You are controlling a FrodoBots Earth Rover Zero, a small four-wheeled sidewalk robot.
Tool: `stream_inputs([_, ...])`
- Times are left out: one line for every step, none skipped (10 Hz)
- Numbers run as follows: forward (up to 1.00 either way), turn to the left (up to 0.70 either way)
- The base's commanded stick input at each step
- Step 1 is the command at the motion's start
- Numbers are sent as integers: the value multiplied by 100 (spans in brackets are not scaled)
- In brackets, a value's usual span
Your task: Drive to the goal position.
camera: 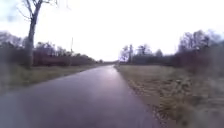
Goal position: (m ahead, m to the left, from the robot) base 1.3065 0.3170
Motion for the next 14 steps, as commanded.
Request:
stream_inputs([0, 0])
stream_inputs([0, 0])
stream_inputs([0, 0])
stream_inputs([0, 0])
stream_inputs([0, 4])
stream_inputs([51, 24])
stream_inputs([100, 40])
stream_inputs([100, 40])
stream_inputs([100, 40])
stream_inputs([100, 40])
stream_inputs([100, 40])
stream_inputs([100, 40])
stream_inputs([100, 29])
stream_inputs([100, 1])
